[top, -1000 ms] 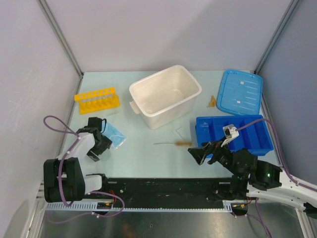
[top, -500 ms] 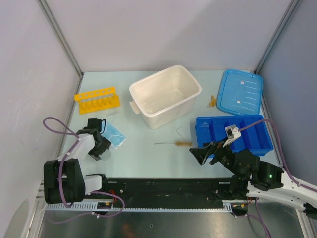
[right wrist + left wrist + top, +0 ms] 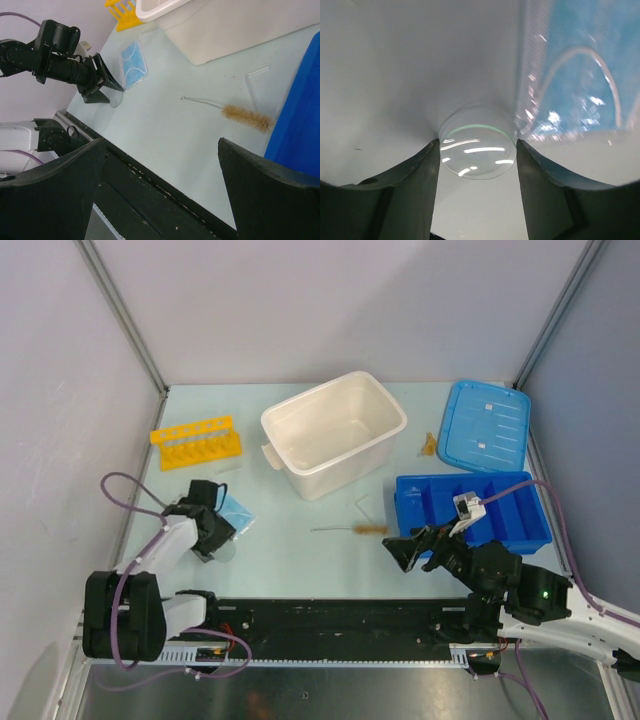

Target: Organize the chemistry lab equipment

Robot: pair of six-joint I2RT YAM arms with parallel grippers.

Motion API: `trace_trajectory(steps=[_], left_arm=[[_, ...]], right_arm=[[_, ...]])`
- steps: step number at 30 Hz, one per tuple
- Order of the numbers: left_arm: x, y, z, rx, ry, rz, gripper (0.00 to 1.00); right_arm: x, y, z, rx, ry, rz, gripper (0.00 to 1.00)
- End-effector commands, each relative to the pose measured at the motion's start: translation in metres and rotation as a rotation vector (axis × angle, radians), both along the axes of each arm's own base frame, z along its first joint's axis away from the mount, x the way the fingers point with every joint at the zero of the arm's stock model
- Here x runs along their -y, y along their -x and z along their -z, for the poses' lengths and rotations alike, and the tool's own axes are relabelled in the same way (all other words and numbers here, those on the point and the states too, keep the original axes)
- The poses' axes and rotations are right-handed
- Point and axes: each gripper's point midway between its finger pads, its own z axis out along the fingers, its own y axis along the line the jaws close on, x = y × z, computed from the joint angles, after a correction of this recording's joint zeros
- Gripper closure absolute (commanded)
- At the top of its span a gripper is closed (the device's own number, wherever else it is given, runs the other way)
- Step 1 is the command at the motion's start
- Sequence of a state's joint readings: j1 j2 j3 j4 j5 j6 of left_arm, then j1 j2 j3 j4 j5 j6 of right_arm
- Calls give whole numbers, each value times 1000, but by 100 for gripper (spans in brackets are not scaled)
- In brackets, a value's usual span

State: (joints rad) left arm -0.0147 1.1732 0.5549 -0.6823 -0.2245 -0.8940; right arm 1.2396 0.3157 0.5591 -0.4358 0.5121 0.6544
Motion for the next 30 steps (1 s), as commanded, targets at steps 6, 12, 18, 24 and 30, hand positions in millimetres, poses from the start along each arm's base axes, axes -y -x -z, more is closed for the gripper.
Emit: trace_trajectory(steps=[6,12,18,24,30], left_arm=[[99,2,-5,21,174,218,48],[181,-10,-30,38,219,422,48],[233,-11,-43,36,262,533,48],[253,-6,-62,69,327,545,49],[269,1,-96,139,438,519,49]], right_arm=[[-3,-7,-4,7,-5,35,1],[-6,-9,4,-9,22,42,1],[-30,-10,22,-42,68,2,3],[-72,-12,43,-99,23,-56,19],[-103,-20,47,-128,-110,-102,37]])
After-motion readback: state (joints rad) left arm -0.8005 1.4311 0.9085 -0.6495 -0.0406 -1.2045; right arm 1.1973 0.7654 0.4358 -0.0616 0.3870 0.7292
